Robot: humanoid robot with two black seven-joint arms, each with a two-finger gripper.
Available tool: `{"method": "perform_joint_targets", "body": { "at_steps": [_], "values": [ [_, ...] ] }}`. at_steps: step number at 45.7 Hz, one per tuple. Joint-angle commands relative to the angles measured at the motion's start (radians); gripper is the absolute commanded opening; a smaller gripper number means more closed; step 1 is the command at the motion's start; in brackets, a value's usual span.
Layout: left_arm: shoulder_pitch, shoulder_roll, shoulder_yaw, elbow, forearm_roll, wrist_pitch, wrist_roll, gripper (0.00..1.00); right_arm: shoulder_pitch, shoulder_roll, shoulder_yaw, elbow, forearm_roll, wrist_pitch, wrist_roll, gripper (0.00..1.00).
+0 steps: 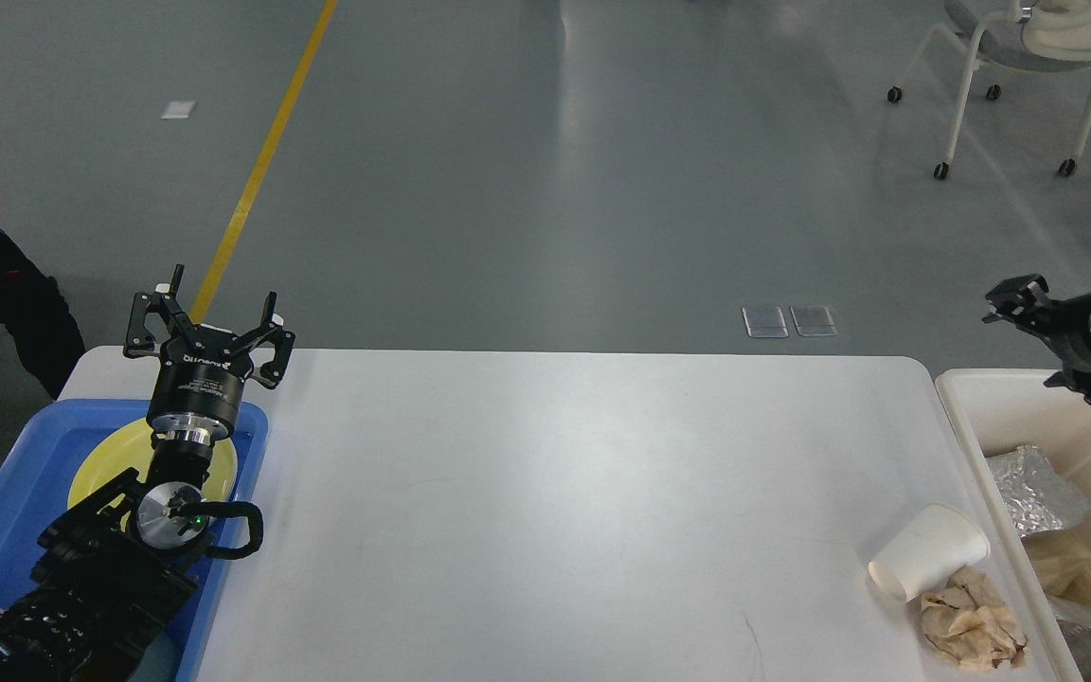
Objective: Tidy desktop
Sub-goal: 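Raise the right gripper and bring it over the white paper cup, then lower the right gripper onto the white paper cup and grasp it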
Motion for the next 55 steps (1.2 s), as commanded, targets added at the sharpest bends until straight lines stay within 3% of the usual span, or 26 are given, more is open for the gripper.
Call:
{"method": "perform_joint_targets", "body": {
  "at_steps": [1, 7, 15, 20, 31, 40, 44, 55],
  "values": [
    [-0.001, 0.0, 0.0, 0.0, 0.0, 0.0, 0.0, 0.97, 0.3, -0.09, -0.061, 0.477, -0.05, 0.061, 0.0, 1.0],
    [0.001, 0.0, 0.0, 0.0, 0.0, 0.0, 0.0, 0.97, 0.494, -0.107, -0.12, 0.853, -0.07, 0.073, 0.0, 1.0],
    [0.001, 0.0, 0.0, 0.0, 0.0, 0.0, 0.0, 0.97, 0.67, -0.118, -0.234, 1.099, -0.099, 0.075, 0.0, 1.0],
    [0.001, 0.0, 0.0, 0.0, 0.0, 0.0, 0.0, 0.97, 0.692, -0.116, -0.249, 1.13, -0.102, 0.065, -0.003, 1.0],
    [0.001, 0.0, 0.0, 0.0, 0.0, 0.0, 0.0, 0.97, 0.499, -0.182, -0.278, 0.986, -0.113, -0.007, -0.002, 1.0],
    [0.001, 0.0, 0.0, 0.0, 0.0, 0.0, 0.0, 0.97, 0.158, -0.193, -0.122, 0.754, -0.11, -0.085, -0.002, 1.0],
    [-0.001, 0.0, 0.0, 0.0, 0.0, 0.0, 0.0, 0.97, -0.02, -0.164, -0.003, 0.573, -0.11, -0.09, -0.002, 1.0],
    [-0.001, 0.0, 0.0, 0.0, 0.0, 0.0, 0.0, 0.97, -0.21, -0.052, 0.128, 0.383, -0.094, -0.126, -0.002, 1.0]
  ]
}}
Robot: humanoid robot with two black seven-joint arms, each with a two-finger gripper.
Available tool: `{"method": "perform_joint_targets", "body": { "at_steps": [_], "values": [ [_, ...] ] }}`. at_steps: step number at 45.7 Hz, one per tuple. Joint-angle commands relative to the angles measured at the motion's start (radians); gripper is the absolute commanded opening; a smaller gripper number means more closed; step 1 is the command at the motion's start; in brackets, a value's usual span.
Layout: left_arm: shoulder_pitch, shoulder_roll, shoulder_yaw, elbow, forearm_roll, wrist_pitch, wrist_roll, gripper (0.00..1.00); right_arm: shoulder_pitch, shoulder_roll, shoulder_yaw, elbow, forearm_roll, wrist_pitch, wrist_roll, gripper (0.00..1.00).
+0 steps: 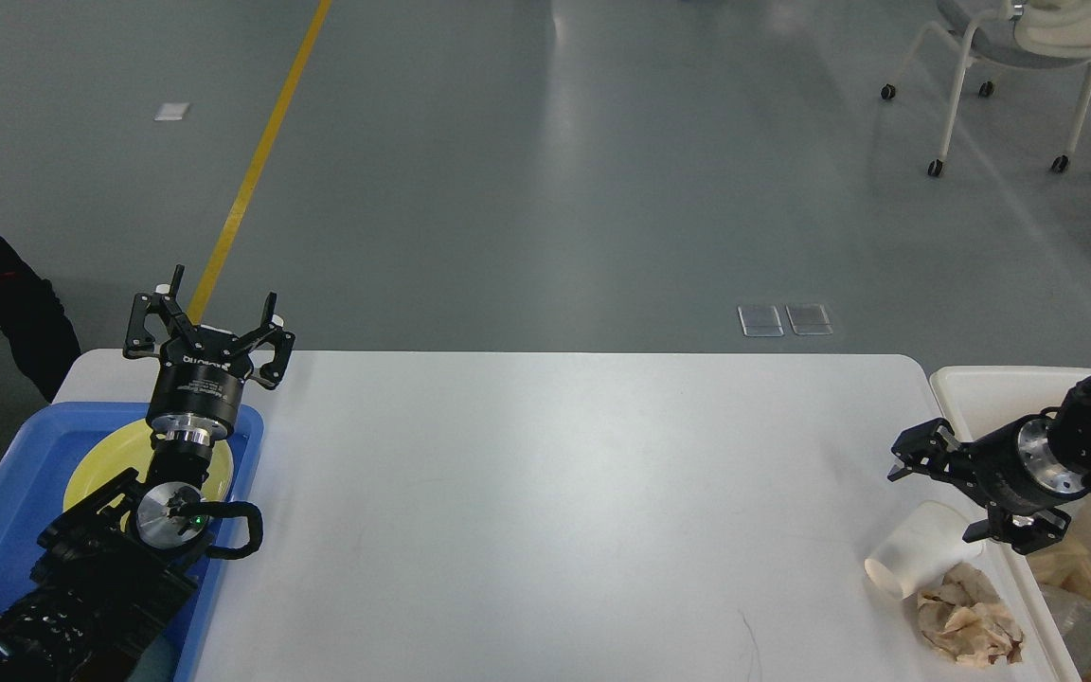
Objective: Tidy desktop
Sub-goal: 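Lower the right gripper onto the white paper cup and grasp it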
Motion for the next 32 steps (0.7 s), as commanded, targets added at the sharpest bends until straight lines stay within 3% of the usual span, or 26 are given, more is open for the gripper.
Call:
{"method": "perform_joint_targets", "body": {
  "at_steps": [1, 32],
  "values": [
    [0.0, 0.0, 0.0, 0.0, 0.0, 0.0, 0.0, 0.97, -0.094, 0.061, 0.036, -0.094, 0.001, -0.027, 0.0, 1.0],
    [-0.001, 0.0, 0.0, 0.0, 0.0, 0.0, 0.0, 0.97, -0.141, 0.104, 0.044, -0.125, 0.001, -0.096, -0.003, 1.0]
  ]
}}
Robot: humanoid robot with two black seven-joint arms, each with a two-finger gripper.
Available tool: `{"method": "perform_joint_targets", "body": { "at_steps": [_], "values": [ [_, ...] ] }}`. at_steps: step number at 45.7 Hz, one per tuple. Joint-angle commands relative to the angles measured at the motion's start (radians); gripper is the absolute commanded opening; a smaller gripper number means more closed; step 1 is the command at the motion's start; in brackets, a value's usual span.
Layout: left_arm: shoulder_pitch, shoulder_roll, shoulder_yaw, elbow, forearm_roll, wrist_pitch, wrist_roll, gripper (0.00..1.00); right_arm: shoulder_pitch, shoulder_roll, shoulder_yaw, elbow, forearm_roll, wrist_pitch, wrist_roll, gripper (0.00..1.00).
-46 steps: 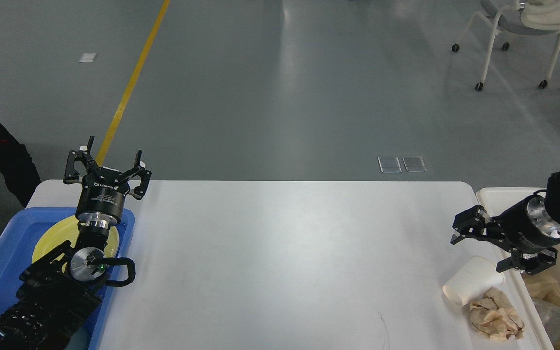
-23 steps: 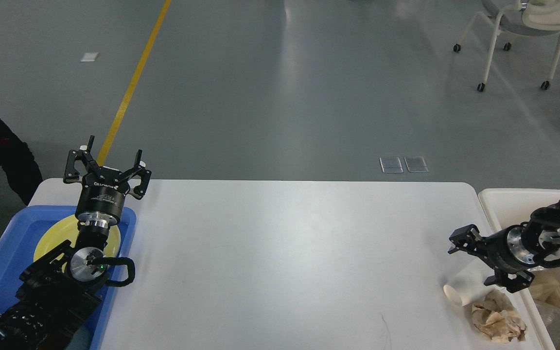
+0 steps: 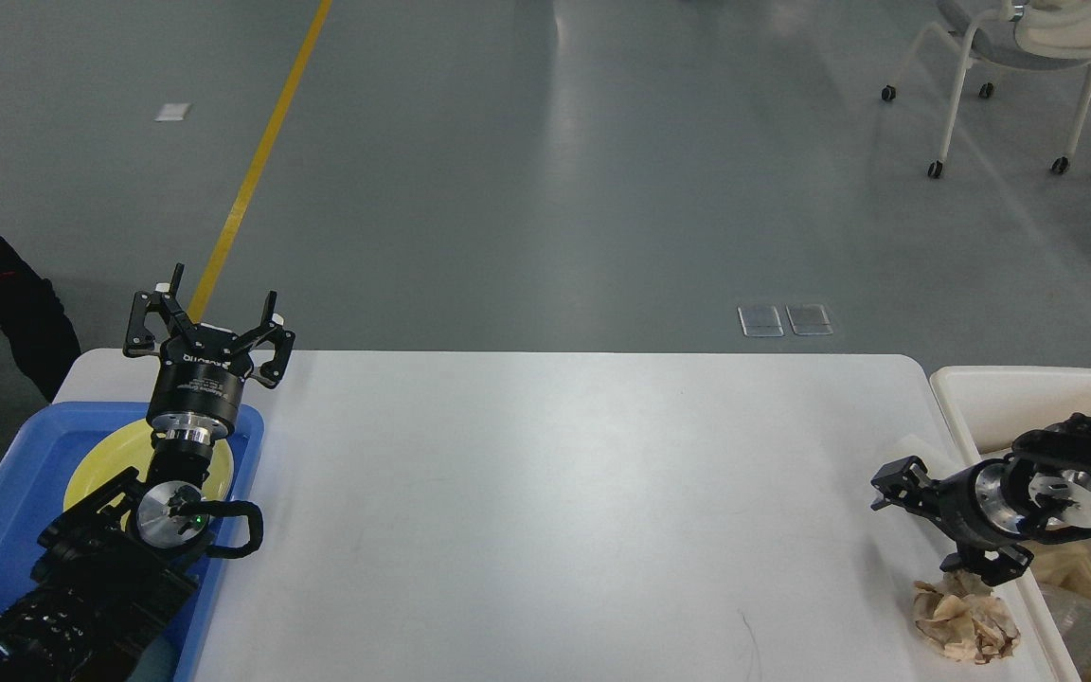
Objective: Tidy desktop
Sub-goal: 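Lower the right gripper onto the white paper cup and grasp it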
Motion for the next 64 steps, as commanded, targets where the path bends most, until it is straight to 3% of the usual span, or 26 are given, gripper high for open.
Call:
{"method": "perform_joint_targets", "body": {
  "at_steps": [1, 19, 38, 45, 47, 51, 55, 56, 64],
  "values": [
    [0.002, 0.0, 0.0, 0.0, 0.0, 0.0, 0.0, 0.97, 0.005, 0.005, 0.0, -0.01, 0.0, -0.006, 0.0, 1.0],
    [0.002, 0.0, 0.0, 0.0, 0.001, 0.0, 0.0, 0.97, -0.002, 0.005, 0.002, -0.105, 0.0, -0.012, -0.003, 1.0],
    [0.0, 0.0, 0.0, 0.0, 0.0, 0.0, 0.0, 0.97, -0.067, 0.048, 0.019, -0.17, 0.043, -0.13, -0.002, 0.99],
    [0.0, 0.0, 0.0, 0.0, 0.0, 0.0, 0.0, 0.97, -0.081, 0.064, 0.04, -0.182, 0.089, -0.132, 0.001, 0.77],
    [0.0, 0.0, 0.0, 0.0, 0.0, 0.001, 0.0, 0.97, -0.084, 0.065, 0.049, -0.182, 0.101, -0.132, 0.003, 0.64],
    [0.002, 0.0, 0.0, 0.0, 0.0, 0.0, 0.0, 0.97, -0.088, 0.067, 0.06, -0.181, 0.109, -0.132, 0.003, 0.23],
    [0.002, 0.0, 0.0, 0.0, 0.0, 0.0, 0.0, 0.97, -0.09, 0.068, 0.063, -0.179, 0.109, -0.132, 0.006, 0.09],
    [0.002, 0.0, 0.0, 0.0, 0.0, 0.0, 0.0, 0.97, -0.09, 0.068, 0.065, -0.177, 0.109, -0.132, 0.008, 0.02],
    [0.0, 0.0, 0.0, 0.0, 0.0, 0.0, 0.0, 0.97, -0.09, 0.068, 0.082, -0.168, 0.108, -0.158, 0.015, 0.0]
  ]
}}
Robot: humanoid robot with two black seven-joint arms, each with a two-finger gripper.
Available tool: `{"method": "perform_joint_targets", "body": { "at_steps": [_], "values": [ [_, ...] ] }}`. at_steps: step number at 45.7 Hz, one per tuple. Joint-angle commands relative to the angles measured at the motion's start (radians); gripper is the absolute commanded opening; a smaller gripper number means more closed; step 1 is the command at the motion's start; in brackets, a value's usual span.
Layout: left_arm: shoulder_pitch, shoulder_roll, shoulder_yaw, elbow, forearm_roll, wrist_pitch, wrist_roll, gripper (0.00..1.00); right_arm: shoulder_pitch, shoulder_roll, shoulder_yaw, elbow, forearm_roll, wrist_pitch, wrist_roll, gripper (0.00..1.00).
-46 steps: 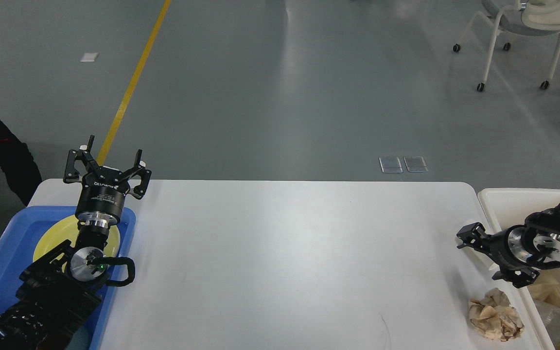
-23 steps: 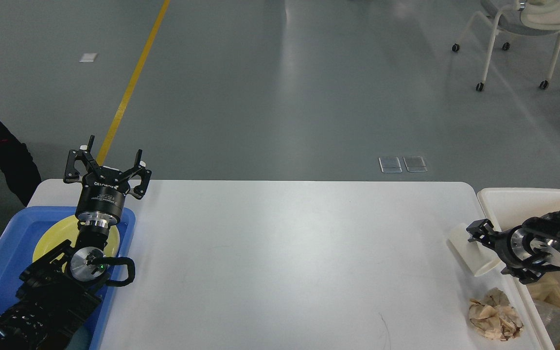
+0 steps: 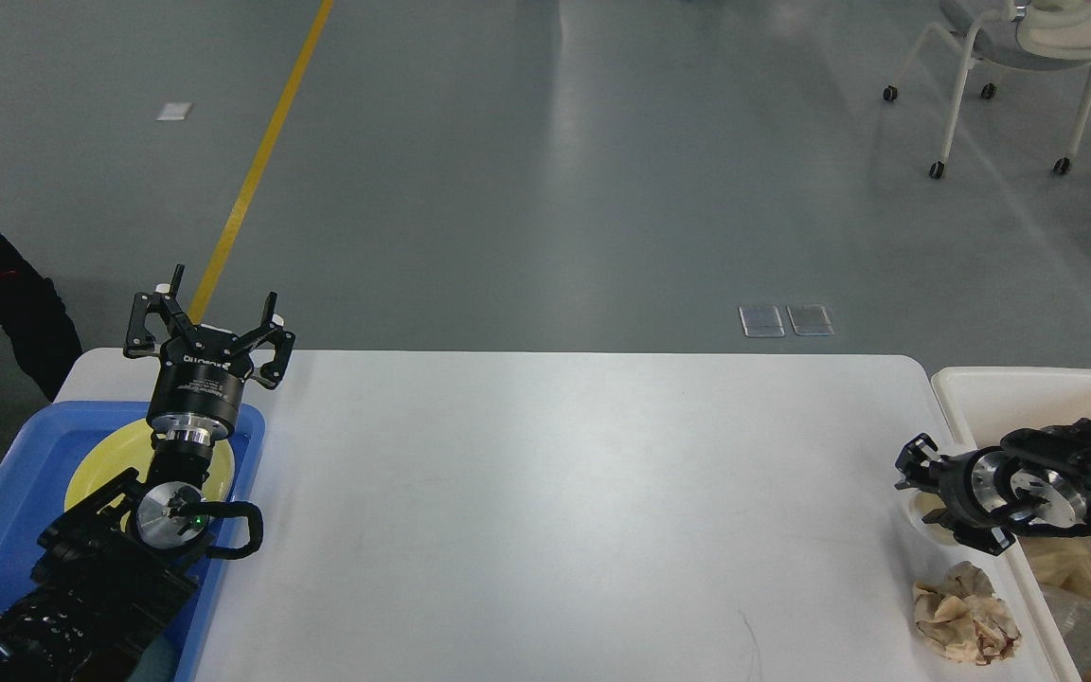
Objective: Tidy desktop
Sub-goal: 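Lower the right gripper onto the white paper cup and grasp it, then lift the paper cup and drop it into the white bin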
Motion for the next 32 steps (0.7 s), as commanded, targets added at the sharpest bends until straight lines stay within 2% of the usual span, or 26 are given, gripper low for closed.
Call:
{"method": "perform_joint_targets", "body": {
  "at_steps": [1, 23, 28, 32],
  "values": [
    [-0.002, 0.0, 0.0, 0.0, 0.0, 0.0, 0.0, 0.97, 0.0, 0.0, 0.006, 0.009, -0.001, -0.036, 0.002, 0.0],
    [-0.002, 0.0, 0.0, 0.0, 0.0, 0.0, 0.0, 0.97, 0.017, -0.001, 0.005, 0.044, -0.001, -0.061, 0.006, 0.0],
    [0.0, 0.0, 0.0, 0.0, 0.0, 0.0, 0.0, 0.97, 0.054, -0.017, -0.001, 0.093, -0.004, -0.058, 0.006, 0.0],
    [0.0, 0.0, 0.0, 0.0, 0.0, 0.0, 0.0, 0.97, 0.132, -0.078, -0.017, 0.189, -0.021, -0.044, 0.004, 0.0]
  ]
}}
